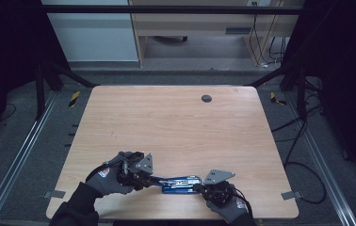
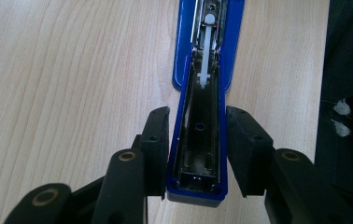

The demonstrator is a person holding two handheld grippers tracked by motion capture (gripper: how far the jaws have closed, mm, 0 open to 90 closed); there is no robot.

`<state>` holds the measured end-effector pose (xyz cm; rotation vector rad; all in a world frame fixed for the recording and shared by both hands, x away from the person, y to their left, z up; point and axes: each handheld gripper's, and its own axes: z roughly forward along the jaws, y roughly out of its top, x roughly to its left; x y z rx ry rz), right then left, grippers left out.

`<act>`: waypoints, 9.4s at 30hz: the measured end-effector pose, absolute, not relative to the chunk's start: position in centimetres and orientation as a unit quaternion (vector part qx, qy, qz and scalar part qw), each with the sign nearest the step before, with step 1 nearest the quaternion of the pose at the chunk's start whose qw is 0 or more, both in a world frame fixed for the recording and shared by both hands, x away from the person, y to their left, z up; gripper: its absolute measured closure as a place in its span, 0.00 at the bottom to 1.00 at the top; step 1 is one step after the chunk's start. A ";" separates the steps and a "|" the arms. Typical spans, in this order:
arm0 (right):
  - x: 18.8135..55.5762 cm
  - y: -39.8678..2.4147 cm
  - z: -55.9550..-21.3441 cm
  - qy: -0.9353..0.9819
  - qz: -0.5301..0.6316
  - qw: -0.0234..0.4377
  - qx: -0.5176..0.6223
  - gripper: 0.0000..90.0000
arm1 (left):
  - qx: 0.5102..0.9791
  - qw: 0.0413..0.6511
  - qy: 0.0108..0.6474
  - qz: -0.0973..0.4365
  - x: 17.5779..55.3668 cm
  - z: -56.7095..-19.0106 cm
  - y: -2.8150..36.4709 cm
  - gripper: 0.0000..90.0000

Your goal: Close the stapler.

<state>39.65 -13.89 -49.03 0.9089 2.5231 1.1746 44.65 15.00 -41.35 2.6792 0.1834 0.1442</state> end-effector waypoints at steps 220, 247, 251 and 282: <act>40.6 -6.4 -40.1 0.805 0.510 0.134 0.271 1.00 | 0.794 0.383 0.416 0.222 42.4 -46.6 25.9 0.59; 40.4 -14.3 -44.3 0.801 0.464 0.143 0.348 1.00 | 0.798 0.380 0.413 0.221 42.5 -46.7 25.7 0.58; 40.4 -14.6 -44.9 0.803 0.457 0.140 0.355 1.00 | 0.798 0.380 0.411 0.221 42.4 -46.8 25.6 0.58; 40.1 -14.3 -46.8 0.815 0.428 0.146 0.363 1.00 | 0.806 0.373 0.403 0.221 42.3 -46.9 25.3 0.58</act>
